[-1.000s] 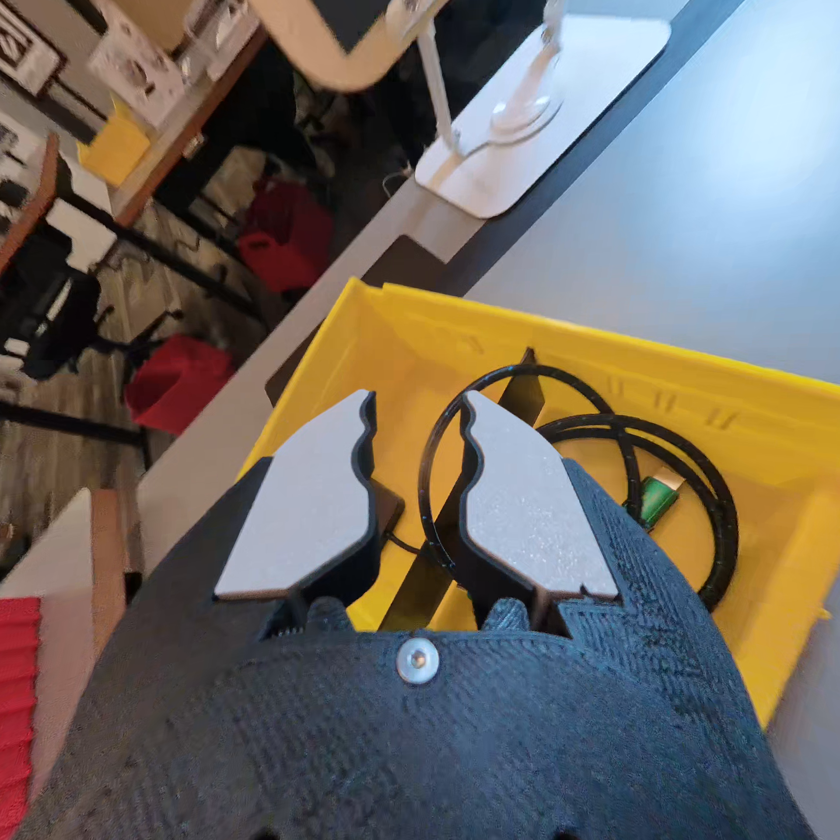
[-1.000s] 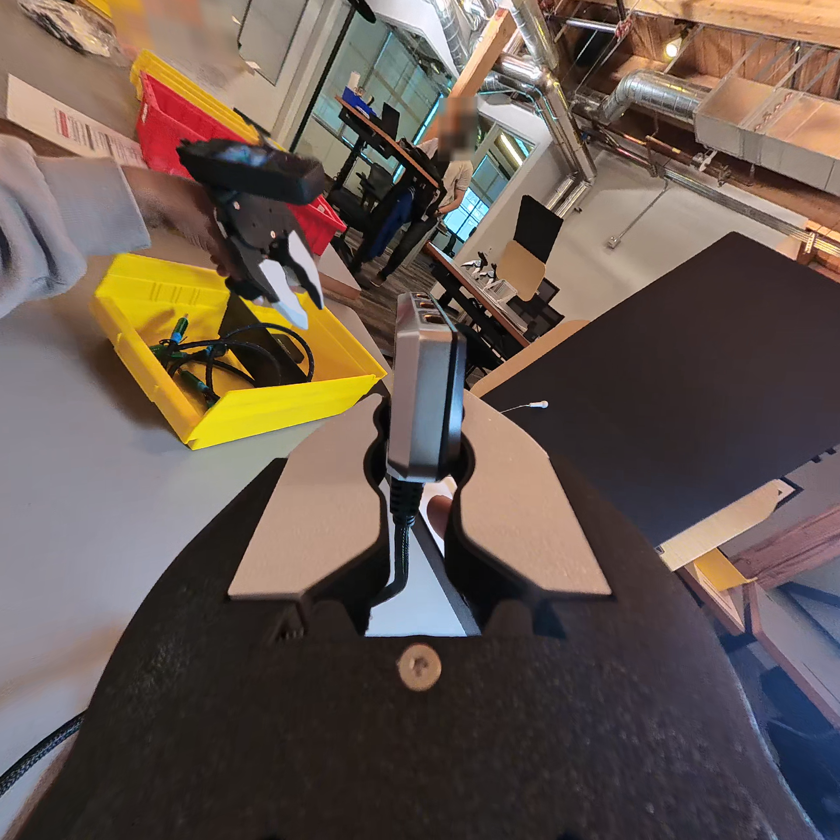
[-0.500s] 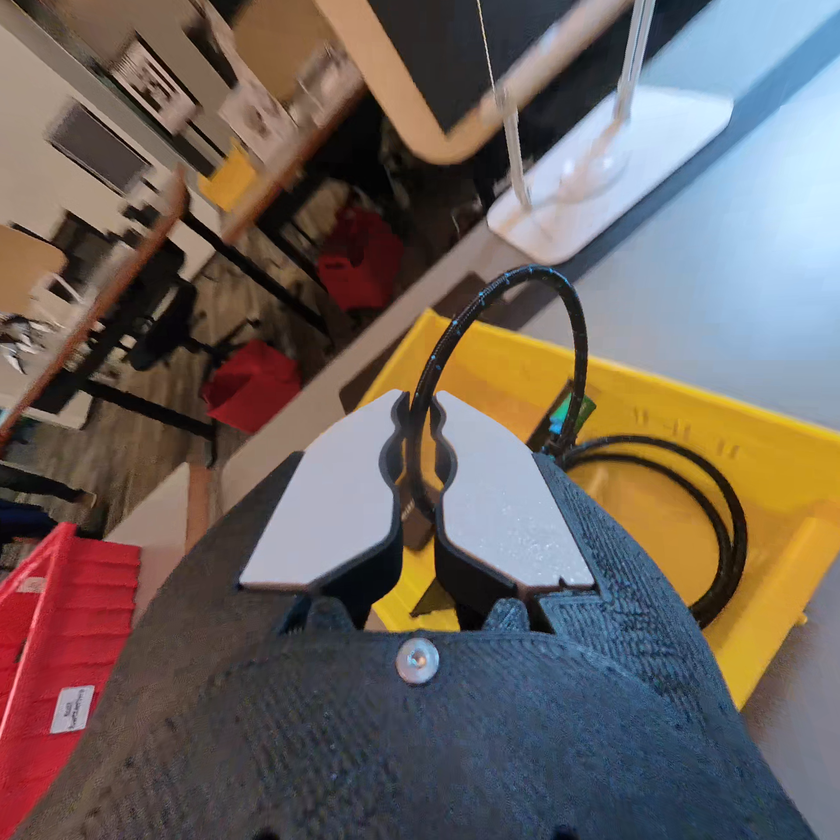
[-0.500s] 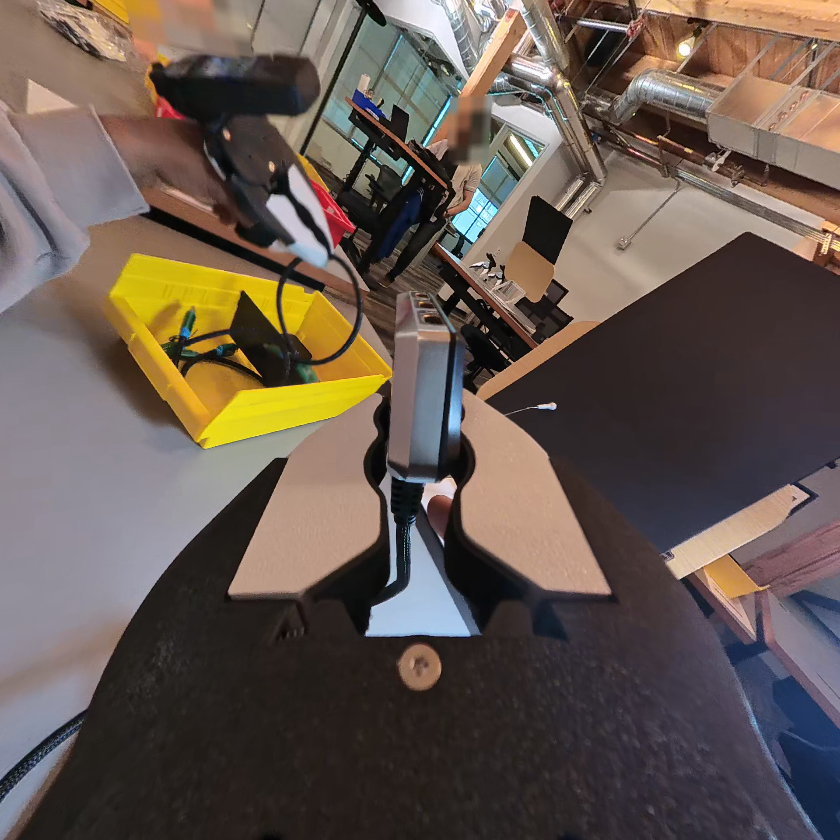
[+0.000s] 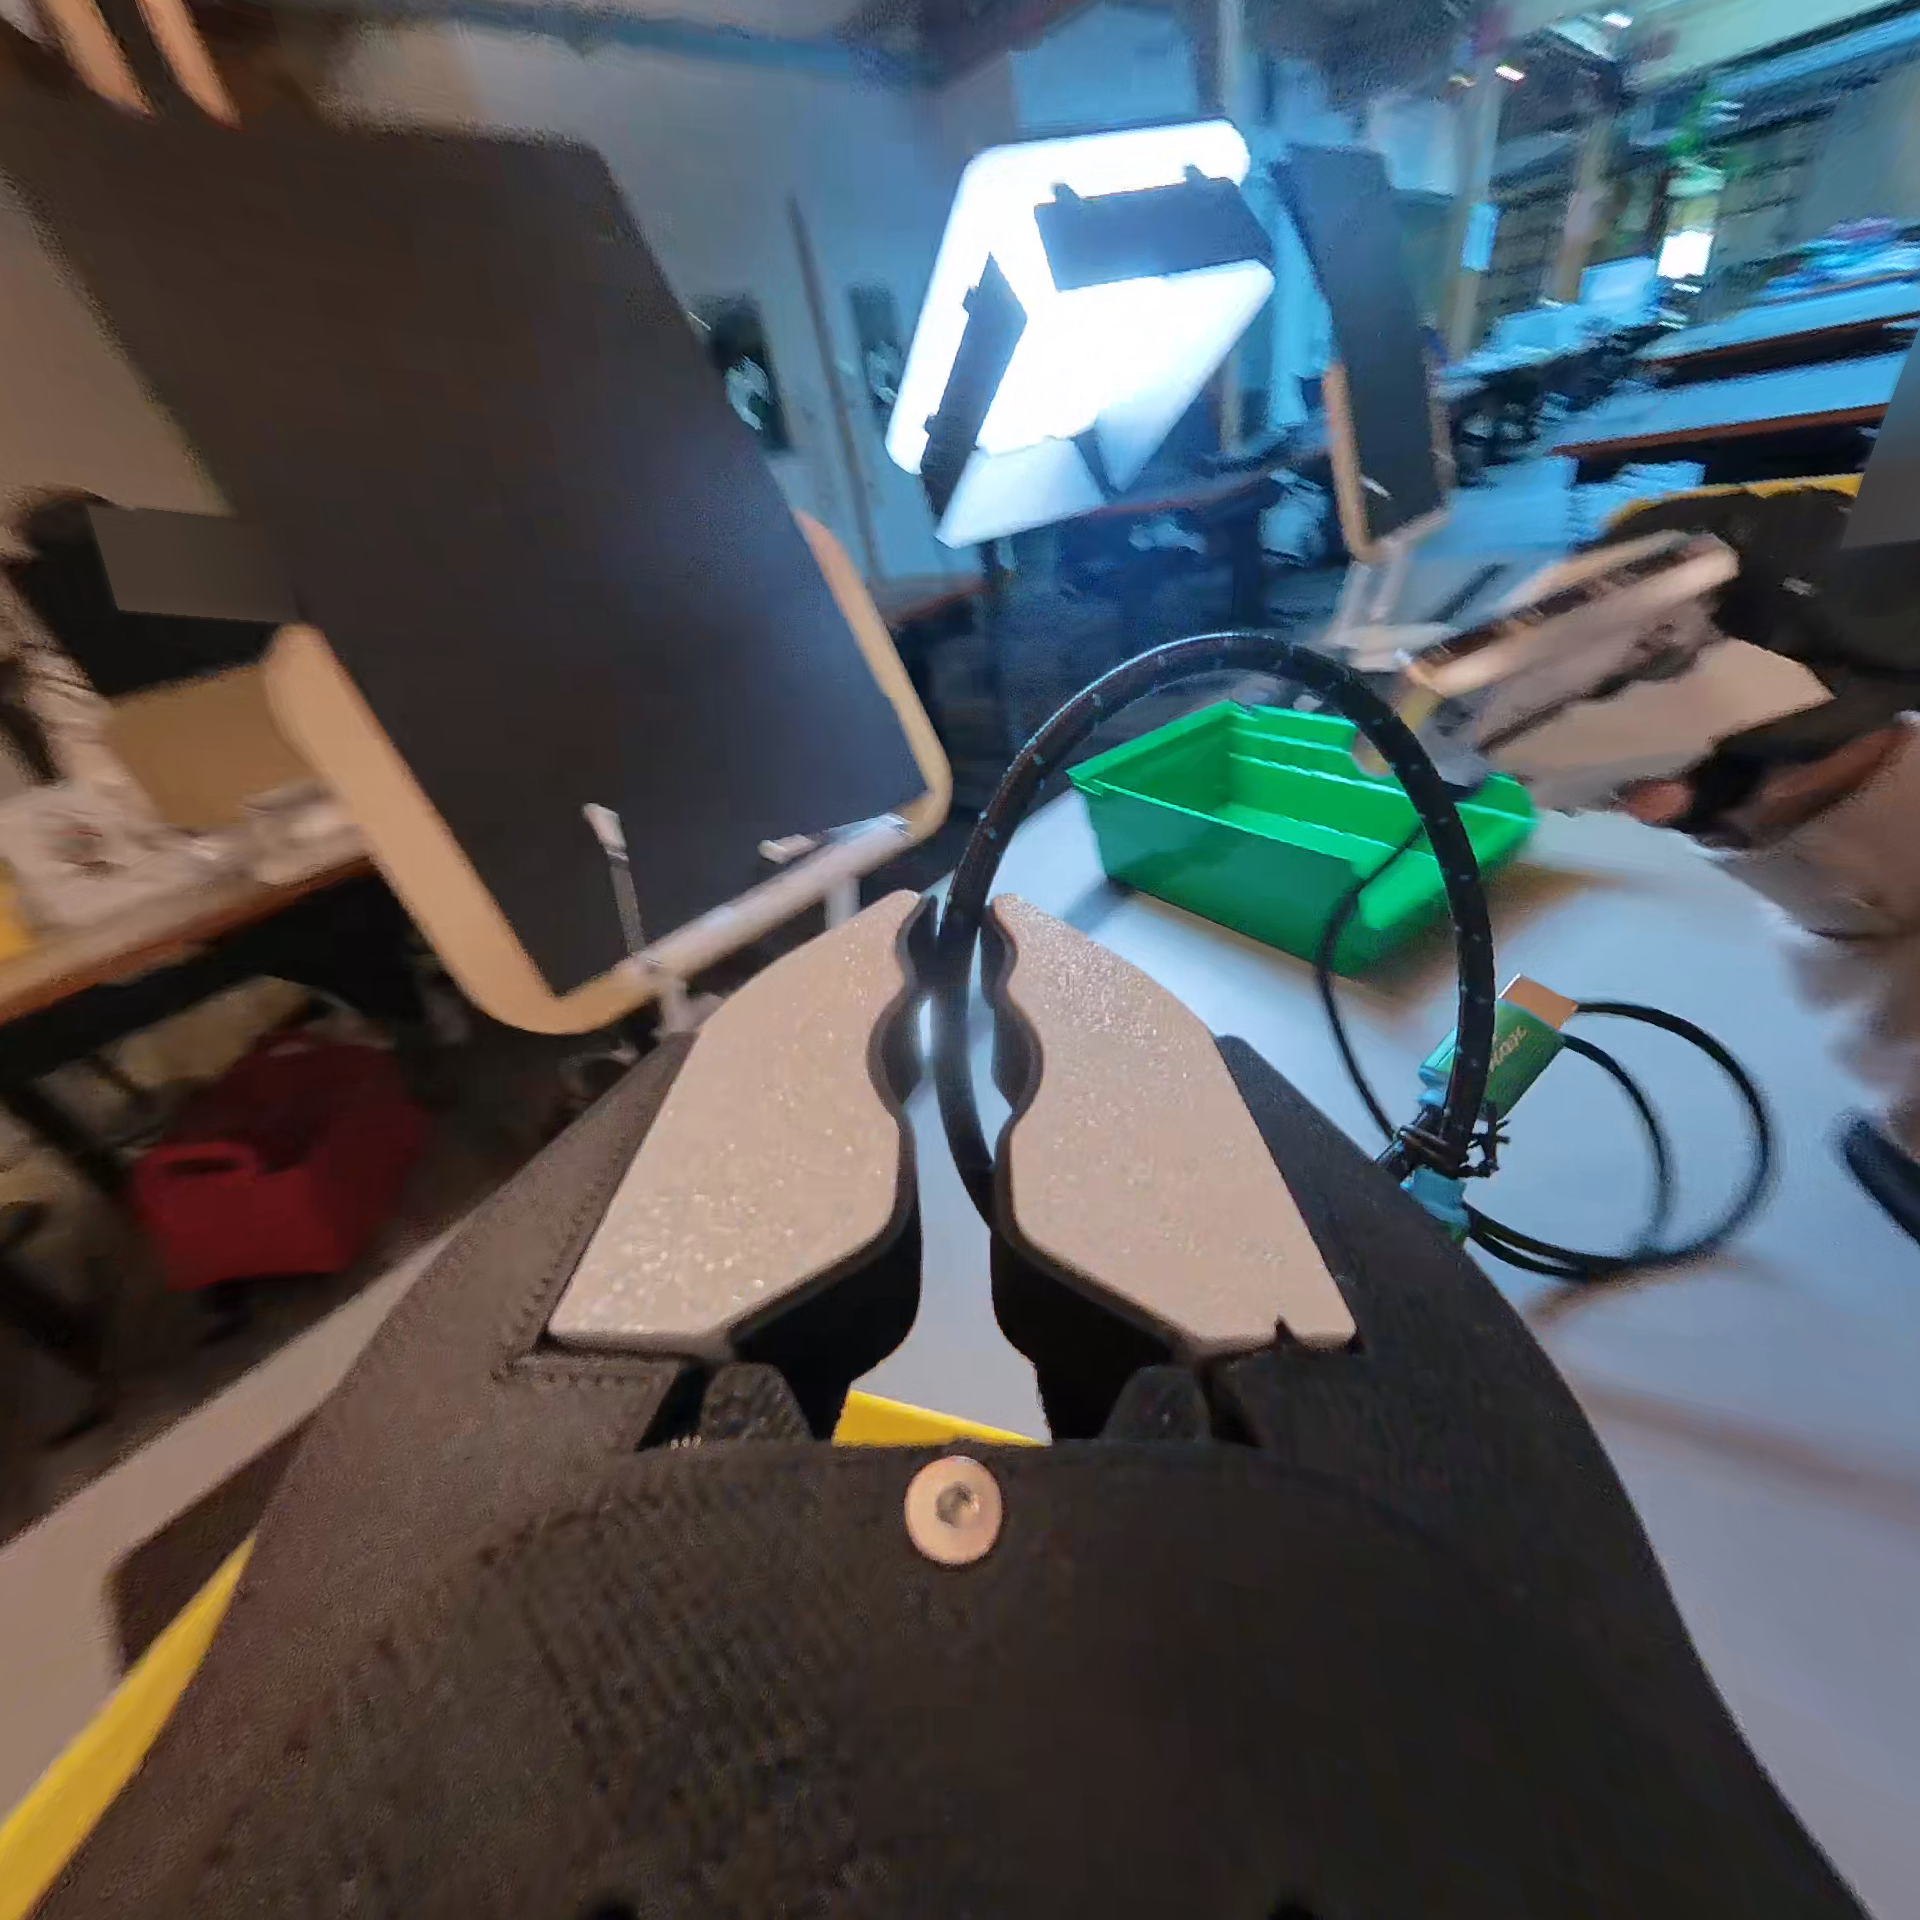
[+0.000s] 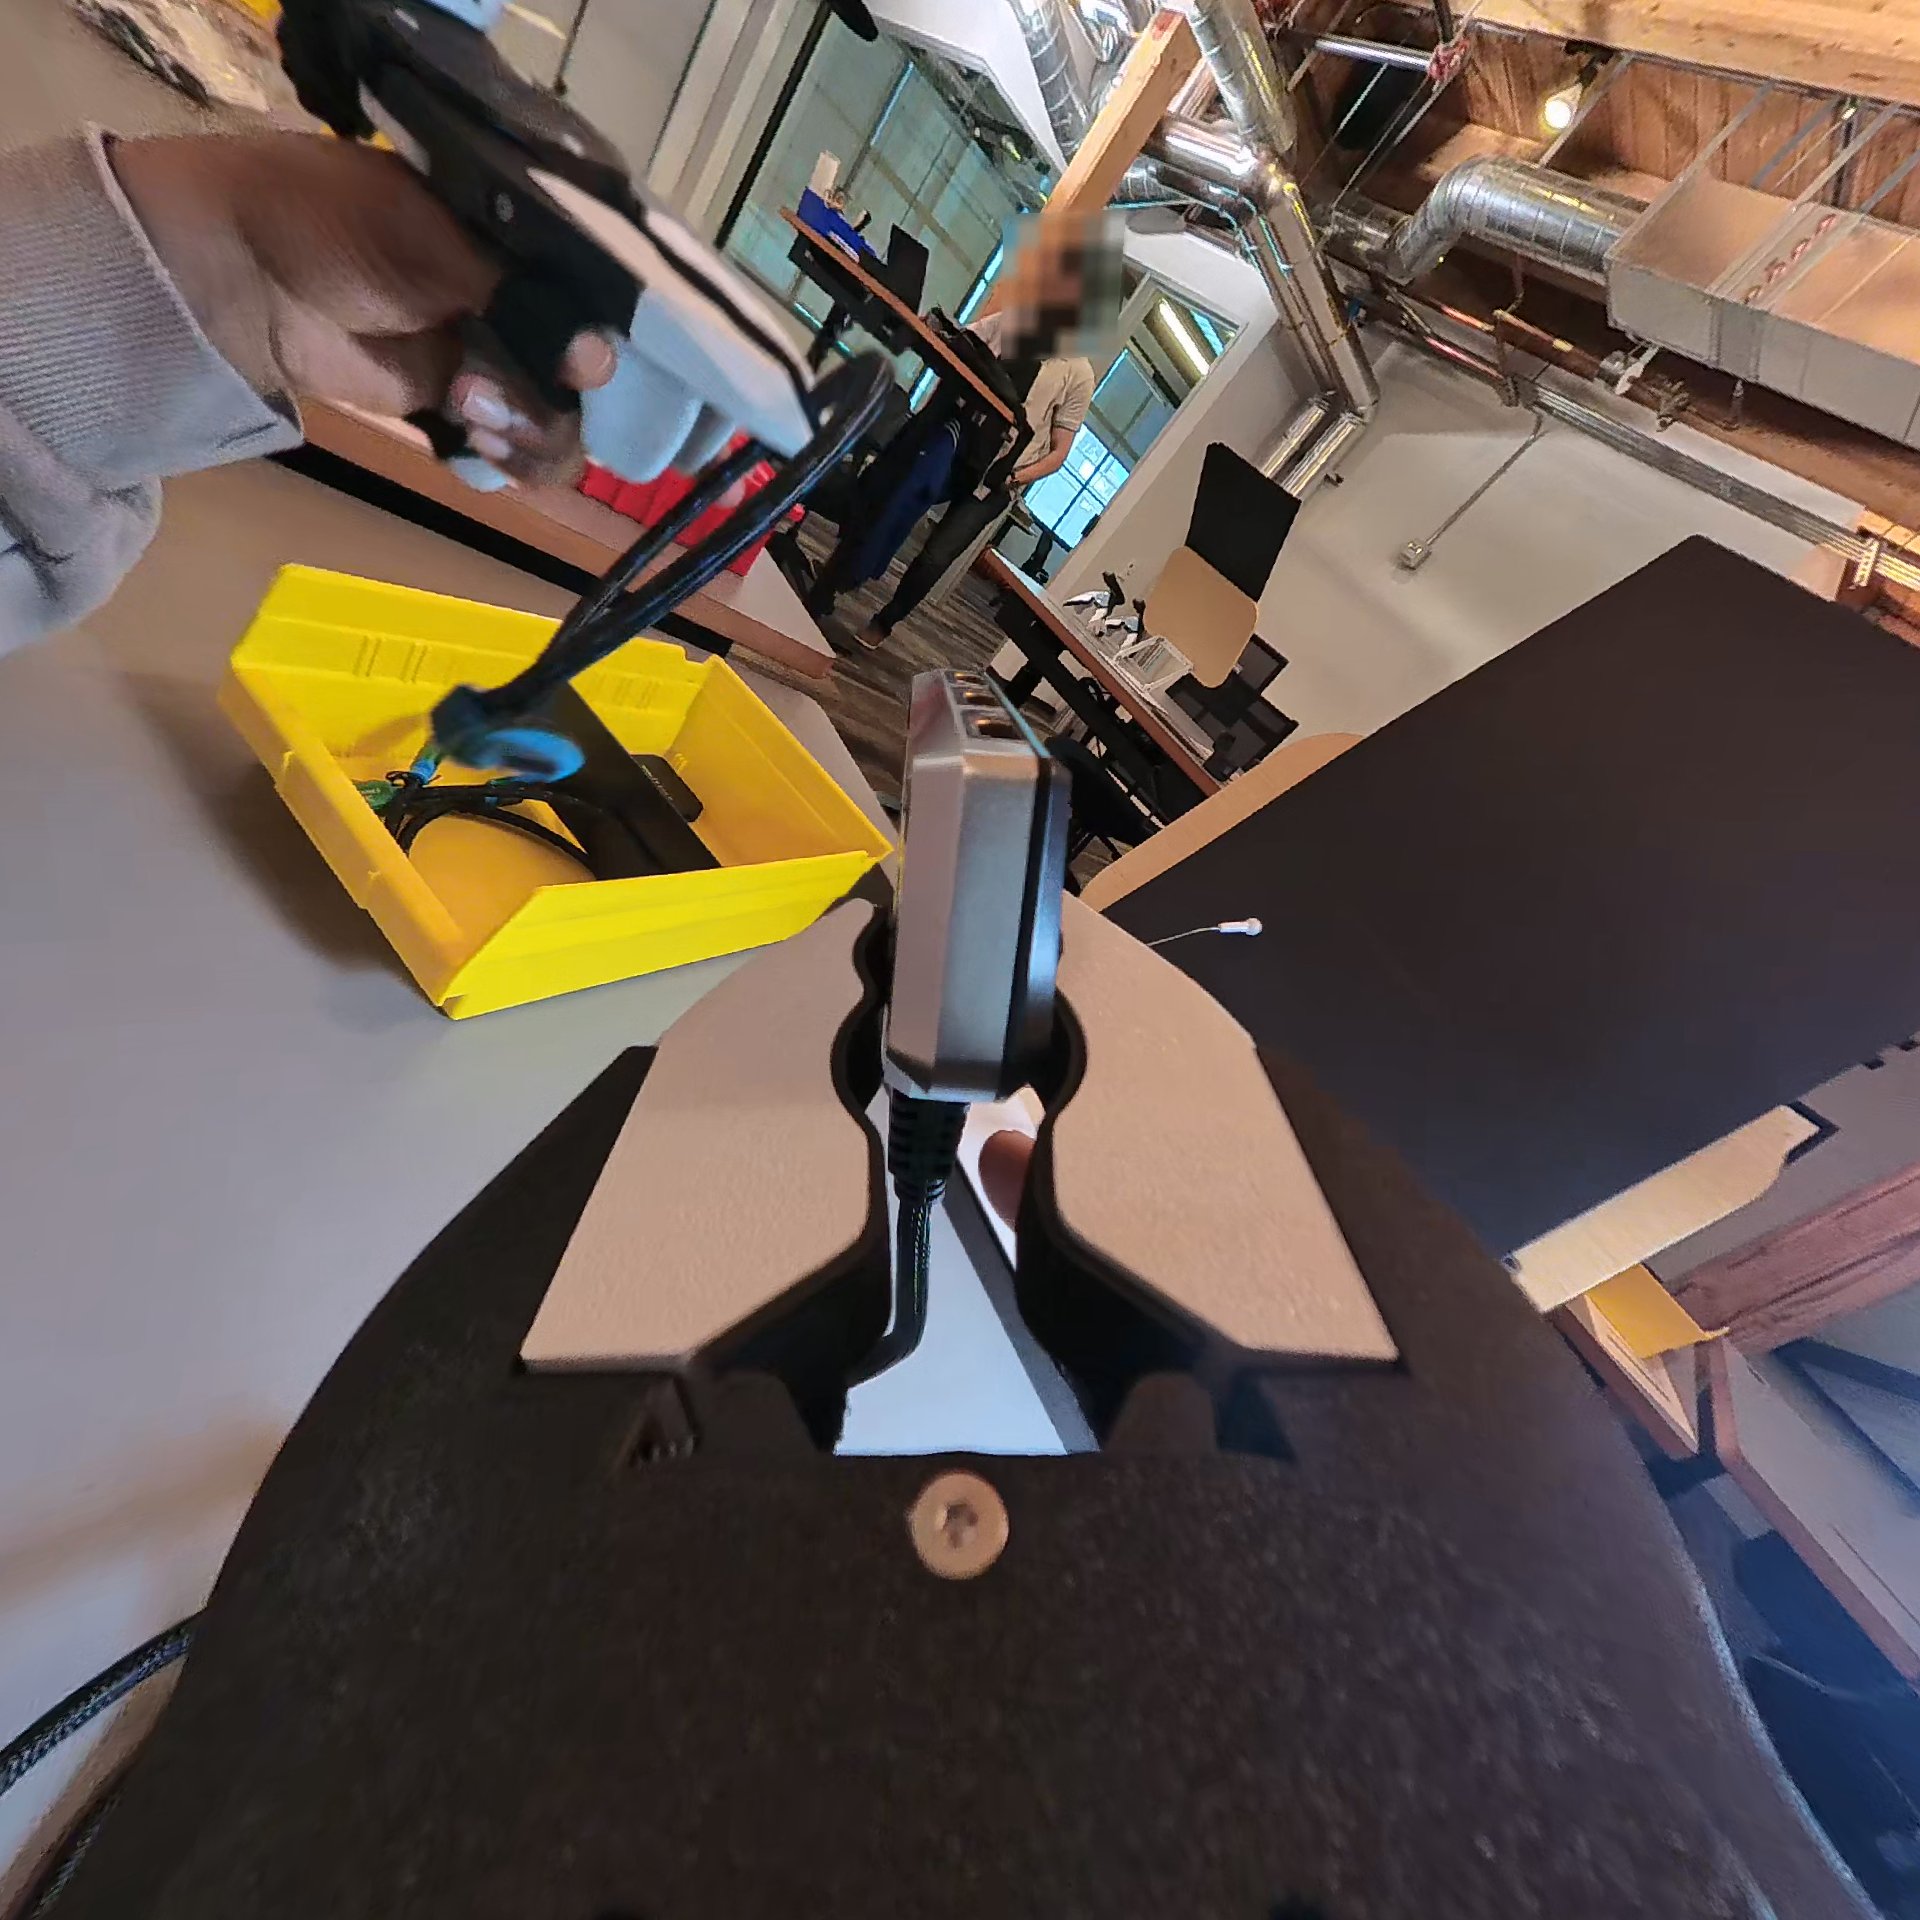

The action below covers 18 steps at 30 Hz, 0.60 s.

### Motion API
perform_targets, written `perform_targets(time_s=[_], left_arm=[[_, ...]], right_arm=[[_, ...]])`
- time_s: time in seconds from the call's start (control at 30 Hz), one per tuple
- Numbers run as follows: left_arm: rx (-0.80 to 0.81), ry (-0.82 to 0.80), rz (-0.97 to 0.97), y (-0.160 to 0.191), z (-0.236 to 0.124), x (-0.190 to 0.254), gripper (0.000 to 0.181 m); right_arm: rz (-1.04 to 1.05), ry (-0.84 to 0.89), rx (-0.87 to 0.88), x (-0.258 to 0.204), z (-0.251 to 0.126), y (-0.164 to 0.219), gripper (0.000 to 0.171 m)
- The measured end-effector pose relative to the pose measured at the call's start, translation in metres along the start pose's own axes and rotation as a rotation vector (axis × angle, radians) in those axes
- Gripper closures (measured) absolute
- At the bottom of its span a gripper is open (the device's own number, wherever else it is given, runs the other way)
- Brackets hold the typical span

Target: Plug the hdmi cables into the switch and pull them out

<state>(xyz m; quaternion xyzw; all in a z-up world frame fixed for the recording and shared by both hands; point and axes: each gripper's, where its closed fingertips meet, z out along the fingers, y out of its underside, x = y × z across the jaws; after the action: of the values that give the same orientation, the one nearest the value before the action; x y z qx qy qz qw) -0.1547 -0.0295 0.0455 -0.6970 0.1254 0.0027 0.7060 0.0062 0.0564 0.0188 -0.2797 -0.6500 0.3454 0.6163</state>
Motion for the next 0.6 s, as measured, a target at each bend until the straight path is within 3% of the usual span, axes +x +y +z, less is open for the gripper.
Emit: perform_targets(time_s=[0.1, 0.27, 0.37, 0.43, 0.5, 0.6], left_arm=[[-0.128, 0.141, -0.065, 0.029, 0.024, 0.026, 0.172], [-0.479, 0.339, -0.058, 0.115, 0.065, 0.074, 0.174], [-0.666, 0.347, -0.039, 0.169, 0.081, 0.083, 0.169], [-0.751, 0.252, 0.024, 0.194, 0.086, 0.068, 0.161], [-0.767, 0.188, 0.076, 0.197, 0.087, 0.058, 0.148], [-0.668, 0.242, 0.084, 0.176, 0.094, 0.077, 0.147]], right_arm=[[0.006, 0.019, 0.001, 0.006, -0.004, 0.0, 0.148], [0.01, 0.054, 0.004, 0.017, -0.013, 0.0, 0.148], [0.0, 0.08, -0.006, 0.023, -0.018, 0.0, 0.148], [-0.019, 0.11, -0.023, 0.03, -0.023, 0.002, 0.148], [-0.03, 0.134, -0.04, 0.036, -0.027, 0.004, 0.148], [-0.014, 0.151, -0.027, 0.043, -0.033, 0.004, 0.148]])
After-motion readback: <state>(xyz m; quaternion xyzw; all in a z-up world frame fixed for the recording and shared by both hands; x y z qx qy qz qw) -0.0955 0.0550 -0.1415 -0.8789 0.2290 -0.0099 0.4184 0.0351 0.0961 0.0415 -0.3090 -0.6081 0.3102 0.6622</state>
